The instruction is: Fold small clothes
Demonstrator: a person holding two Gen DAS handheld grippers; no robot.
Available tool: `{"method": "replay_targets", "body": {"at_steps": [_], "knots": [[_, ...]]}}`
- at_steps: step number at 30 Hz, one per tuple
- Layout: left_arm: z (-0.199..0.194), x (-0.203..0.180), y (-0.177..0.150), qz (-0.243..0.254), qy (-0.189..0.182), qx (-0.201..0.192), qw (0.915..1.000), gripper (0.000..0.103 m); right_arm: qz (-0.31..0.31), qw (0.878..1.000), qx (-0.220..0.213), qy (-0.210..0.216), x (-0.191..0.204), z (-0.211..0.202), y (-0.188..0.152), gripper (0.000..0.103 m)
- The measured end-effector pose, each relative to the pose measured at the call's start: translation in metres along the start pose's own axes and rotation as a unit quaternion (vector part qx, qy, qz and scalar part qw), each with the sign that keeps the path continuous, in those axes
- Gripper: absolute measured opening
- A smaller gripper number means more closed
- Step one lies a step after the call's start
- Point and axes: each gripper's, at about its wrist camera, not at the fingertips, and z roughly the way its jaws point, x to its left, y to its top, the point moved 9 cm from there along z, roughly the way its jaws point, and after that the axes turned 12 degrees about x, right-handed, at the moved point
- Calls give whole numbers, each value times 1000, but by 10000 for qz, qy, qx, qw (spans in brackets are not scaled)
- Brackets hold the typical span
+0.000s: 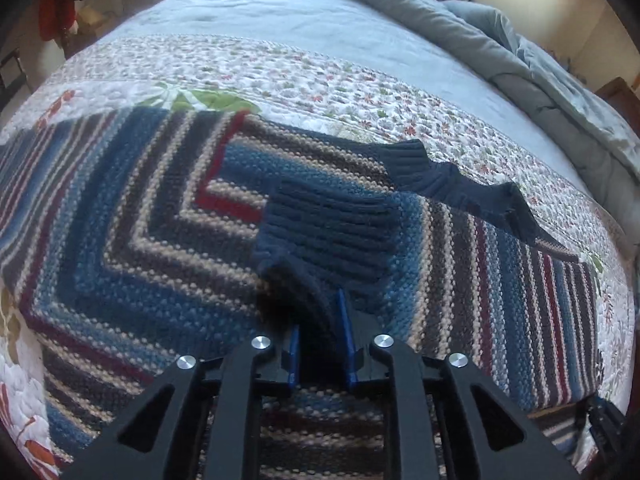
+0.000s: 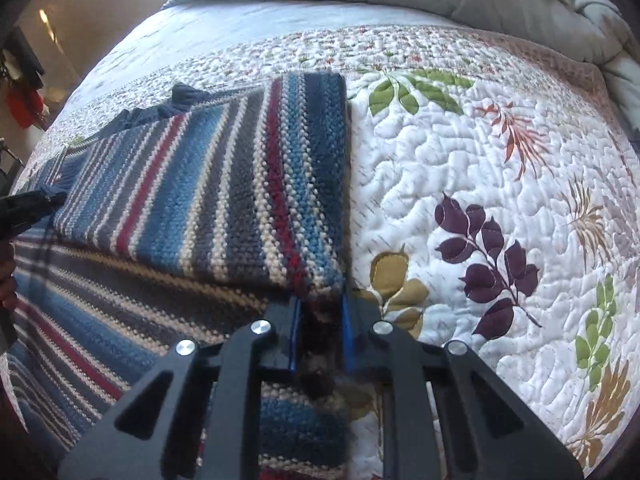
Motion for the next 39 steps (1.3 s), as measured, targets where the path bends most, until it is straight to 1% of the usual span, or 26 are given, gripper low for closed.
{"method": "replay_targets", "body": {"at_steps": [1,2,3,4,5,6,7,8,9,10,14,15,16,18,20,22,24,26,27,29,32,34,36,37,38,39], "knots": [[-2,0,-1,29,-14,29,10000,21,-3,10000,-2,44,2,-6,1,25],[-8,0,-2,54,-30,87,9999,29,-3,10000,-20,95,4,-11,1,31],[-13,1,-4,74,-40,116,9999,36,-32,9999,-64,136,7,-18,1,34],[-24,5,-7,164,-32,111,9998,51,-116,9998,-139,67,10,-29,-1,37],[-31,9,-10,241,-3,55,9997,63,-170,9997,-187,-20,11,-36,-2,39],[-41,15,-11,339,65,-39,9994,67,-269,9991,-273,-199,16,-48,-5,40],[-54,24,-14,449,172,-152,9987,72,-313,9988,-317,-206,21,-57,-7,43],[-64,35,-18,507,248,-219,9982,76,-339,9988,-321,-145,24,-61,-7,44],[-73,48,-21,507,297,-245,9980,78,-387,9988,-291,-10,32,-65,-12,44],[-82,70,-24,409,352,-241,9983,80,-455,9986,-211,147,44,-67,-17,46],[-102,160,-28,-243,528,-114,9982,81,-899,9957,89,214,91,-61,-36,52],[-106,193,-29,-518,633,-95,9966,81,-1051,9940,155,256,106,-58,-40,53],[-109,220,-28,-753,702,-86,9947,81,-1115,9931,201,297,113,-55,-40,55],[-112,261,-27,-1149,668,-55,9911,81,-1213,9912,327,410,130,-48,-42,57],[-113,306,-25,-1648,555,1,9848,81,-1241,9906,414,412,141,-41,-44,57],[-112,352,-20,-2156,563,8,9748,81,-1229,9902,505,427,147,-33,-48,57],[-109,380,-11,-2430,528,8,9686,81,-1182,9903,616,399,147,-24,-50,57],[-107,400,1,-2568,410,-78,9656,81,-1167,9903,676,349,145,-18,-51,57],[-104,405,7,-2602,372,-95,9648,81,-1161,9903,690,319,144,-15,-51,57],[-96,414,19,-2677,160,-76,9633,81,-1175,9903,686,271,143,-12,-51,57],[-85,424,32,-2885,-97,-110,9574,81,-1207,9904,632,220,144,-12,-50,58],[-80,427,38,-2953,-144,-151,9552,81,-1241,9902,610,177,146,-9,-49,59],[-76,428,46,-2949,-44,-211,9553,79,-1237,9906,580,110,147,-8,-48,59],[-75,427,48,-2925,23,-257,9559,68,-1226,9908,565,88,147,-8,-47,59],[-74,425,51,-2864,85,-275,9577,49,-1217,9910,545,62,148,-8,-47,59],[-72,422,52,-2815,100,-249,9592,42,-1218,9912,509,43,150,-8,-46,59]]}}
